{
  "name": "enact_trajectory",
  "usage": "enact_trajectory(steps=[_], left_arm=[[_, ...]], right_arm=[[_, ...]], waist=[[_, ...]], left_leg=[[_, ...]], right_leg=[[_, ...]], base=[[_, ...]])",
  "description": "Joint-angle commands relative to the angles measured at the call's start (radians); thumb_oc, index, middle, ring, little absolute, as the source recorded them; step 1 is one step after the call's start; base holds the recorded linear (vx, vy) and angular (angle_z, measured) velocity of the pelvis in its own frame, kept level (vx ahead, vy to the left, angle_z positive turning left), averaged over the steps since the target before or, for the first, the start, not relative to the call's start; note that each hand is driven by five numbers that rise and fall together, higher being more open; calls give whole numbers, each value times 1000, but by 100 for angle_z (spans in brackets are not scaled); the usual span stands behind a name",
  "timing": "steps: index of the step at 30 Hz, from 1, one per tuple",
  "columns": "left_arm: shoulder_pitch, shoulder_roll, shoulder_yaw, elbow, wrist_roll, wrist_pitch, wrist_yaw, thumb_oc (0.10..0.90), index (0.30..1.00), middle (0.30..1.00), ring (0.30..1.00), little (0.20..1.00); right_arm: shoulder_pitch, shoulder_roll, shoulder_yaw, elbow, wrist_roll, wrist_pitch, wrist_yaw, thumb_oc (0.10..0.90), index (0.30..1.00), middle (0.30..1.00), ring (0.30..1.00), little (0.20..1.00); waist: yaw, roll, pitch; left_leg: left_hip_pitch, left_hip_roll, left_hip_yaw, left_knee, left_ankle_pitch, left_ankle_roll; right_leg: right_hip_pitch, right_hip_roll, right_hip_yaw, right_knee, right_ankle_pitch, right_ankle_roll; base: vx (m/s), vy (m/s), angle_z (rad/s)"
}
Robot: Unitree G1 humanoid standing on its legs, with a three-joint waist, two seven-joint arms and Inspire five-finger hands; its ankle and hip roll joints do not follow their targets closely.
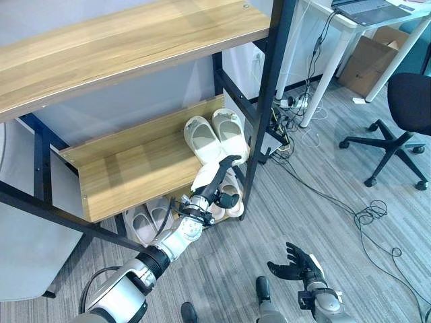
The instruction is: Arrange the slippers neatly on the shoe rack.
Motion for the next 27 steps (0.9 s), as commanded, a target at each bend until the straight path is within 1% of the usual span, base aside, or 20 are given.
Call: enact_trajectory(steps=[1, 6, 11, 17, 18, 20, 22, 23, 24, 27], left_arm=[[-107, 2, 123, 60, -2, -51, 47, 800, 900, 900, 900, 900], [-106, 4, 126, 39, -10, -55, 40, 800, 900, 900, 900, 900], [-120, -14, 116, 15, -14, -60, 31, 800, 900, 900, 900, 900], [-120, -19, 103, -10, -35, -60, 0, 800, 900, 900, 900, 900], [-98, -18, 103, -31, -56, -59, -27, 800, 900, 900, 900, 900], [-84, -14, 103, -39, -63, -58, -40, 800, 900, 900, 900, 900], [-33, 7, 103, -68, -55, -45, -75, 800, 900, 900, 900, 900], [-32, 7, 103, -69, -55, -44, -75, 800, 900, 900, 900, 900], [0, 14, 97, -72, -27, -39, -92, 800, 900, 900, 900, 900], [35, 12, 104, -74, -36, -34, -108, 800, 900, 900, 900, 900]], right_arm=[[-28, -9, -44, -15, -15, -64, 5, 800, 900, 900, 900, 900], [-24, -7, -46, -18, -14, -63, 6, 800, 900, 900, 900, 900], [-21, -5, -45, -20, -12, -62, 11, 800, 900, 900, 900, 900], [-24, -6, -46, -20, -12, -58, 11, 800, 900, 900, 900, 900], [-20, -4, -52, -22, -7, -53, 10, 800, 900, 900, 900, 900], [-21, -2, -54, -25, -8, -52, 8, 800, 900, 900, 900, 900], [-13, -1, -73, -52, -15, -48, -2, 800, 900, 900, 900, 900], [-13, -1, -73, -53, -15, -48, -2, 800, 900, 900, 900, 900], [-14, 5, -87, -75, -10, -46, -7, 800, 900, 900, 900, 900], [-11, 9, -90, -91, -10, -41, -9, 800, 900, 900, 900, 900]], waist=[[39, -18, -29], [41, -17, -30], [40, -16, -31], [41, -15, -30], [42, -12, -28], [43, -12, -28], [48, -7, -23], [48, -7, -23], [52, -4, -21], [56, -3, -21]], left_leg=[[-19, -55, -24, 3, -109, 42], [-18, -55, -24, 3, -108, 42], [-13, -56, -26, 3, -110, 42], [-5, -55, -26, 3, -110, 42], [-2, -55, -24, 3, -111, 43], [0, -56, -25, 3, -111, 43], [7, -57, -24, 3, -111, 44], [7, -57, -24, 3, -111, 44], [11, -56, -24, 3, -111, 43], [19, -56, -24, 3, -112, 43]], right_leg=[[-6, 40, -69, 4, -99, 37], [-5, 39, -68, 4, -99, 37], [1, 40, -71, 4, -100, 37], [9, 41, -73, 4, -100, 37], [13, 42, -73, 4, -100, 37], [15, 42, -72, 4, -100, 36], [22, 43, -71, 4, -101, 36], [22, 43, -71, 4, -101, 36], [27, 44, -73, 4, -103, 36], [34, 45, -75, 4, -104, 36]], base=[[0, 0, 0], [0, 0, 0], [0, 0, 0], [0, 0, 0], [0, 0, 0], [0, 0, 0], [0, 0, 0], [0, 0, 0], [0, 0, 0], [0, 0, 0]])
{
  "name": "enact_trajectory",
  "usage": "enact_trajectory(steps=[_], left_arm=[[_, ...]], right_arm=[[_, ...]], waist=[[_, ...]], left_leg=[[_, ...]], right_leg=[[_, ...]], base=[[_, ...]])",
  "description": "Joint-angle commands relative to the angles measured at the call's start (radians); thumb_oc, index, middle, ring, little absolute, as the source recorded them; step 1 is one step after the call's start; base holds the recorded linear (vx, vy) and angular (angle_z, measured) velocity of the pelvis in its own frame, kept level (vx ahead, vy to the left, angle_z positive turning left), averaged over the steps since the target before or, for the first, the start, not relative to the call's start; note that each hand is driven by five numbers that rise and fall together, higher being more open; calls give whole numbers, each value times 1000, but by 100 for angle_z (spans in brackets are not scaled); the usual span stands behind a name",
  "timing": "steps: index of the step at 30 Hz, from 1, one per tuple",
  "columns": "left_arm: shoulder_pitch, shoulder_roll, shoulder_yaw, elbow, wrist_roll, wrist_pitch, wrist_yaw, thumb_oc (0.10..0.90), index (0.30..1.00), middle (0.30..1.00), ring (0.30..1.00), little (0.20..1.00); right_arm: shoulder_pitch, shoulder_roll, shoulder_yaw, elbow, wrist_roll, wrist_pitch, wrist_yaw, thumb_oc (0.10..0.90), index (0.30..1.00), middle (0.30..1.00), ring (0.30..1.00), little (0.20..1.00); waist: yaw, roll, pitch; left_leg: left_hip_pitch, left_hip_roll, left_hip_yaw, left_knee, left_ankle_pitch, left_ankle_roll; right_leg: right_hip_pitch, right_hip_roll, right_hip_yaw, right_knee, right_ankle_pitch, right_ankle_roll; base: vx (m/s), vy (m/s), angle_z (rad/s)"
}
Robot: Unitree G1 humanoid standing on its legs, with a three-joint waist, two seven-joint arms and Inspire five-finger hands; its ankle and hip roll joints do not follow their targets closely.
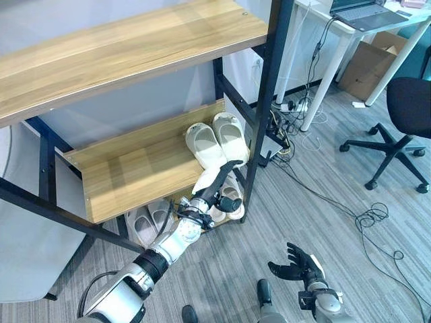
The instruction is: Arrange the slippers neatly on the shoe rack.
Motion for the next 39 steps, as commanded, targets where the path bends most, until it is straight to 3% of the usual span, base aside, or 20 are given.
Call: enact_trajectory(steps=[1, 10, 14, 15, 18, 22, 25, 26, 27, 28, 29, 35, 39], left_arm=[[-23, 1, 83, -18, 0, -35, -8, 800, 900, 900, 900, 900], [44, 20, 95, -34, -34, -28, -27, 800, 900, 900, 900, 900], [152, 39, 146, -141, -190, -57, -64, 800, 900, 900, 900, 900], [236, 50, 164, -189, -296, -72, -119, 800, 900, 900, 900, 900], [351, 28, 164, -173, -437, -58, -214, 800, 900, 900, 900, 900], [453, -18, 194, -20, -505, -32, -255, 800, 900, 900, 900, 900], [475, -99, 273, 337, -437, -15, -202, 800, 900, 900, 900, 900], [474, -100, 274, 338, -436, -15, -202, 800, 900, 900, 900, 900], [463, -125, 320, 484, -411, -7, -183, 800, 900, 900, 900, 900], [462, -126, 320, 486, -411, -8, -183, 800, 900, 900, 900, 900], [466, -141, 371, 622, -361, 14, -200, 800, 900, 900, 900, 900], [507, -95, 473, 835, -141, 90, -159, 800, 900, 900, 900, 900], [537, -82, 505, 862, -116, 109, -148, 800, 900, 900, 900, 900]], right_arm=[[-21, 5, -55, -87, -10, -46, -8, 800, 900, 900, 900, 900], [-67, 32, -30, -59, 6, -28, -11, 800, 900, 900, 900, 900], [-37, 42, -29, -73, 6, -22, 1, 800, 900, 900, 900, 900], [-32, 45, -33, -67, 2, -15, 8, 800, 900, 900, 900, 900], [-35, 65, -44, -2, -10, 2, 7, 800, 900, 900, 900, 900], [-27, 76, -50, 72, -35, 12, 10, 800, 900, 900, 900, 900], [-21, 105, -58, 221, -43, 16, 1, 800, 900, 900, 900, 900], [-22, 105, -58, 221, -43, 15, 1, 800, 900, 900, 900, 900], [-23, 121, -64, 295, -33, 17, 4, 800, 900, 900, 900, 900], [-24, 121, -64, 297, -32, 16, 5, 800, 900, 900, 900, 900], [-18, 143, -78, 374, -18, 24, 22, 800, 900, 900, 900, 900], [5, 168, -104, 518, -23, 57, 55, 800, 900, 900, 900, 900], [20, 166, -110, 562, -29, 74, 69, 800, 900, 900, 900, 900]], waist=[[43, -6, -21], [72, -22, -42], [87, -29, -47], [99, -31, -50], [113, -29, -54], [131, -33, -55], [157, -43, -51], [156, -44, -53], [168, -51, -57], [167, -50, -56], [178, -55, -62], [209, -66, -81], [222, -67, -87]], left_leg=[[-7, -56, -23, 3, -112, 42], [22, -51, -38, 3, -113, 36], [42, -53, -41, 3, -114, 36], [59, -53, -43, 3, -114, 36], [86, -54, -43, 3, -117, 36], [116, -55, -53, 3, -117, 34], [143, -53, -74, 3, -114, 29], [139, -55, -75, 3, -112, 29], [142, -54, -87, 3, -109, 25], [143, -54, -88, 3, -109, 25], [146, -53, -102, 3, -107, 21], [148, -52, -142, 3, -105, 10], [147, -52, -154, 3, -102, 8]], right_leg=[[7, 46, -74, 4, -105, 35], [42, 52, -89, 4, -116, 30], [68, 54, -94, 4, -118, 27], [87, 56, -98, 4, -121, 24], [119, 60, -105, 4, -128, 19], [158, 67, -115, 4, -142, 11], [198, 75, -135, 4, -159, 2], [195, 74, -136, 4, -158, 3], [207, 77, -148, 4, -166, -2], [208, 77, -149, 4, -166, -2], [220, 79, -160, 4, -173, -6], [250, 81, -203, 4, -191, -11], [256, 79, -219, 4, -192, -12]], base=[[0, 0, 0], [6, -12, 3], [-8, -24, 0], [-5, -37, 3], [-7, -40, 8], [-8, -58, 7], [-19, -82, 12], [-12, -82, 20], [-8, -50, 15], [-4, -101, 24], [-2, -79, 23], [3, -71, 25], [-6, -27, 24]])
